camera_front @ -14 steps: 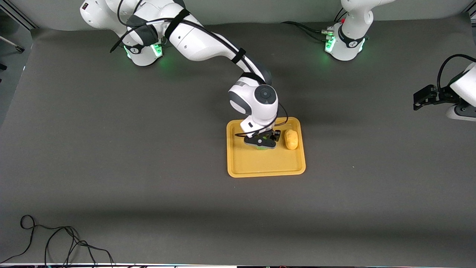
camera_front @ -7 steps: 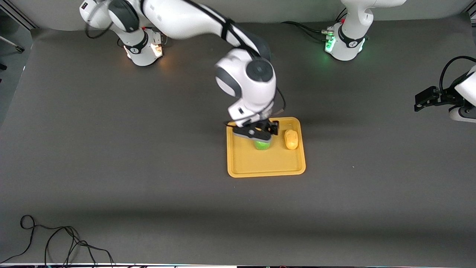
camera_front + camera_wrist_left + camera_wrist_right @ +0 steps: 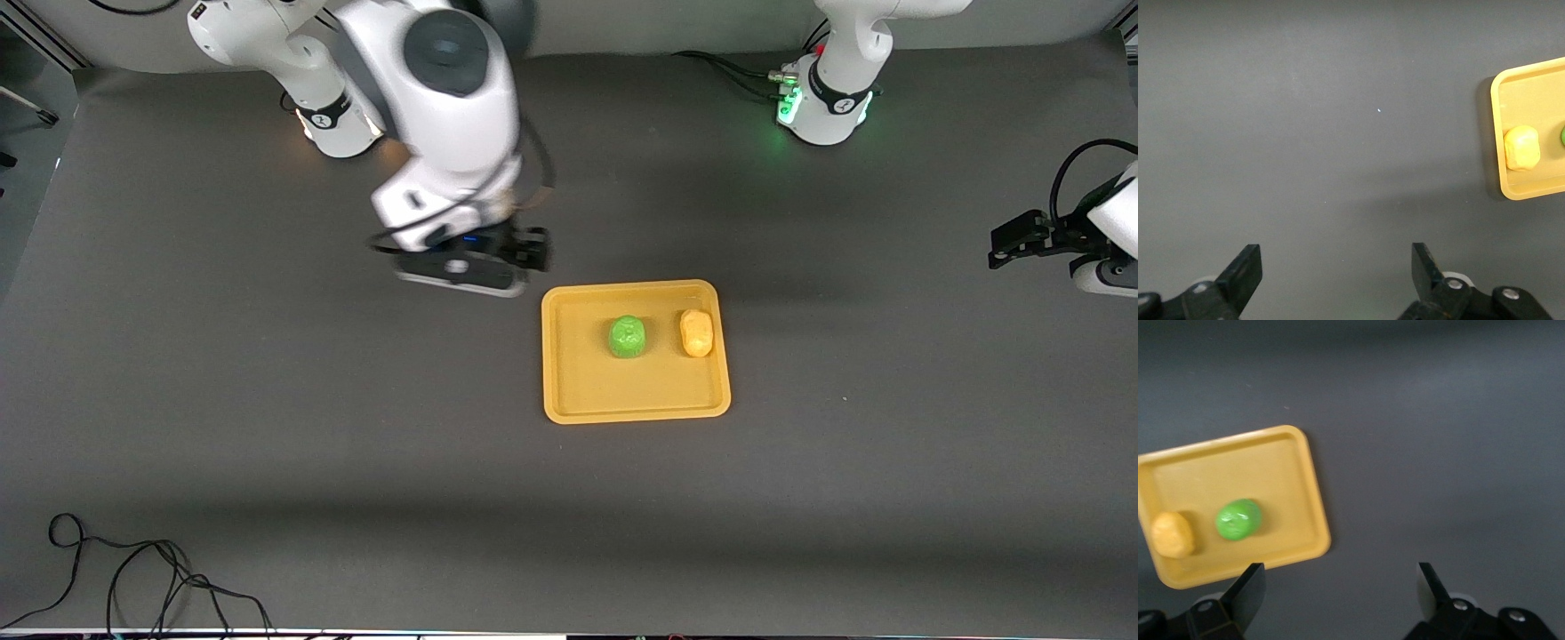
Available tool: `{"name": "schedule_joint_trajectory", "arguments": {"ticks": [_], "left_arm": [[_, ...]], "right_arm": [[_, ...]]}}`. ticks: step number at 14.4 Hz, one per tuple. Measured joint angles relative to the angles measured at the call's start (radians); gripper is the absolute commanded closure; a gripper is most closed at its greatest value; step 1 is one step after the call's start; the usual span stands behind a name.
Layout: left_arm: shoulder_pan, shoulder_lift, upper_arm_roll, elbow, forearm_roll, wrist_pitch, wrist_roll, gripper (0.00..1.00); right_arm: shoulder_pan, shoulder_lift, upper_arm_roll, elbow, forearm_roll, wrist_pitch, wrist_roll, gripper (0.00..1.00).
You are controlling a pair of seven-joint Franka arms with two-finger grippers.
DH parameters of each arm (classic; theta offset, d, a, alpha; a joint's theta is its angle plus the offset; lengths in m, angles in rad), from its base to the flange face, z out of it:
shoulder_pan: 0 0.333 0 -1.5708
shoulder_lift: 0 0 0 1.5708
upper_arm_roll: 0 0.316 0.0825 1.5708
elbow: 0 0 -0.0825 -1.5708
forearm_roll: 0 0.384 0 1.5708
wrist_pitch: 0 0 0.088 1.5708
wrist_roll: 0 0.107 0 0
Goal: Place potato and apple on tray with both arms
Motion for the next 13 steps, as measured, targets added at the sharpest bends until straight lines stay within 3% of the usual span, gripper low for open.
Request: {"name": "schedule_joint_trajectory", "arguments": {"ticks": [4, 7, 10, 13], "left_arm": [[-0.008, 0.0, 0.0, 0.002, -0.003, 0.0, 0.0, 0.0], [-0.007, 0.0, 0.006, 0.014, -0.003, 0.001, 0.001, 0.0], [-0.007, 0.004, 0.008, 0.02, -0.004, 0.002, 0.002, 0.0], [-0.007, 0.017, 0.009, 0.031, -0.005, 0.003, 0.002, 0.0]], "right_arm": [[-0.22, -0.205, 0.011, -0.209, -0.001, -0.012, -0.226, 0.0], [-0.459, -0.334, 0.077, -0.343, 0.0, -0.006, -0.399, 0.0], [-0.65, -0.381, 0.119, -0.4, 0.0, 0.007, -0.559, 0.0], [-0.765, -0.39, 0.133, -0.418, 0.006, 0.022, -0.67, 0.0]]}}
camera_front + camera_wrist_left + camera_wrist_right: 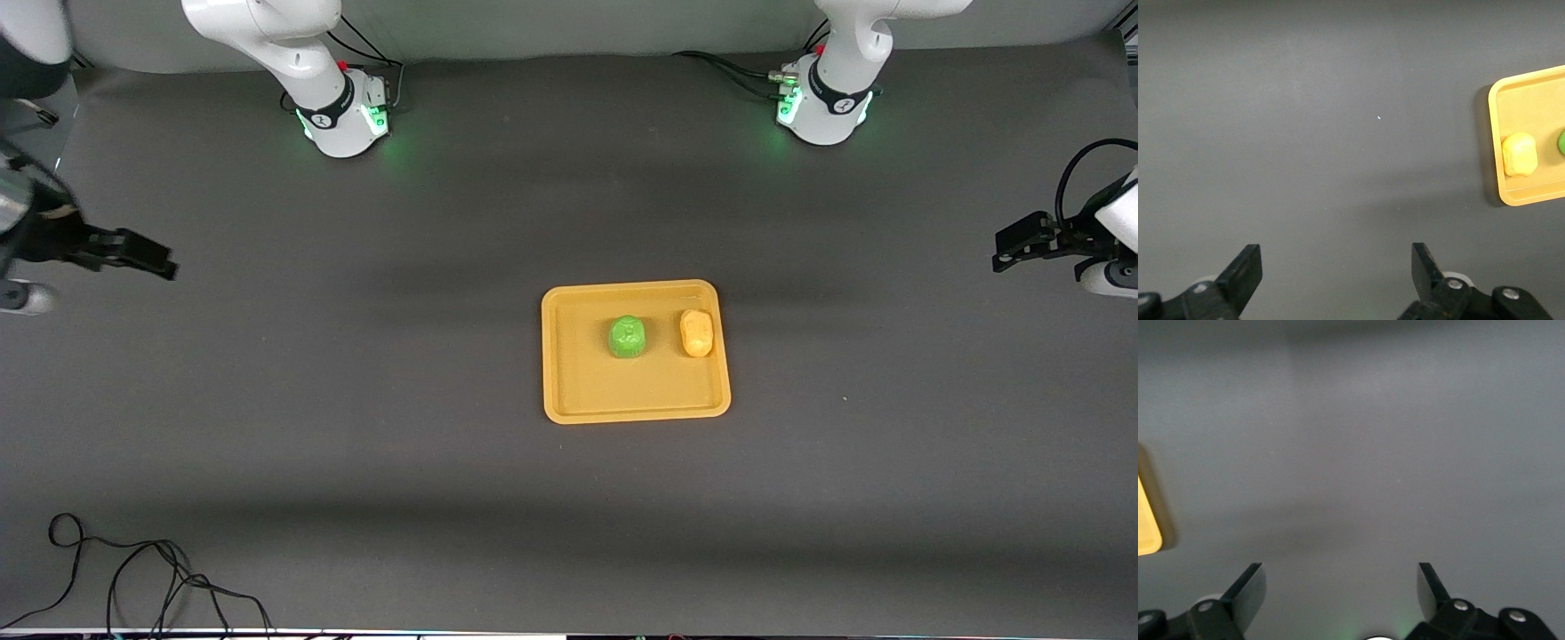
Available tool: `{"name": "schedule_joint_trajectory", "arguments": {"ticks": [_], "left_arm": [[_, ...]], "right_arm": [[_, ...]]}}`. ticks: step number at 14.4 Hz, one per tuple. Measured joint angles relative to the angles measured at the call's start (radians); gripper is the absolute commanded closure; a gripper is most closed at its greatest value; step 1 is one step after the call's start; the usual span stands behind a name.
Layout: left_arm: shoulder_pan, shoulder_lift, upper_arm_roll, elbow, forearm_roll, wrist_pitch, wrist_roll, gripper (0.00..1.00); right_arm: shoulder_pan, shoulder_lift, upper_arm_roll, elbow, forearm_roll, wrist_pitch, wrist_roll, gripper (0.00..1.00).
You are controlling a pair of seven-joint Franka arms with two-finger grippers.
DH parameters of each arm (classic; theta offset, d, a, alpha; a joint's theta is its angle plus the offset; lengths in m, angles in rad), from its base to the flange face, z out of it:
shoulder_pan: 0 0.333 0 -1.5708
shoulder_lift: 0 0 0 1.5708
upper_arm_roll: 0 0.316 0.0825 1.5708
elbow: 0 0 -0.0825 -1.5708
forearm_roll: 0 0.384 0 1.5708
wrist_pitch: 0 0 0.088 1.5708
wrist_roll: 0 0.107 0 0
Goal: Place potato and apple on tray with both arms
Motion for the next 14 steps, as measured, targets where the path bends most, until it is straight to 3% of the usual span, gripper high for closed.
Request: {"name": "schedule_joint_trajectory", "arguments": {"ticks": [14], "left_arm": [[-0.001, 0.011, -0.001, 0.023, -0.032, -0.004, 0.001, 0.0]], "right_arm": [[-0.015, -0.022, 0.015, -0.039, 0.047, 0.02, -0.023, 0.0]]}}
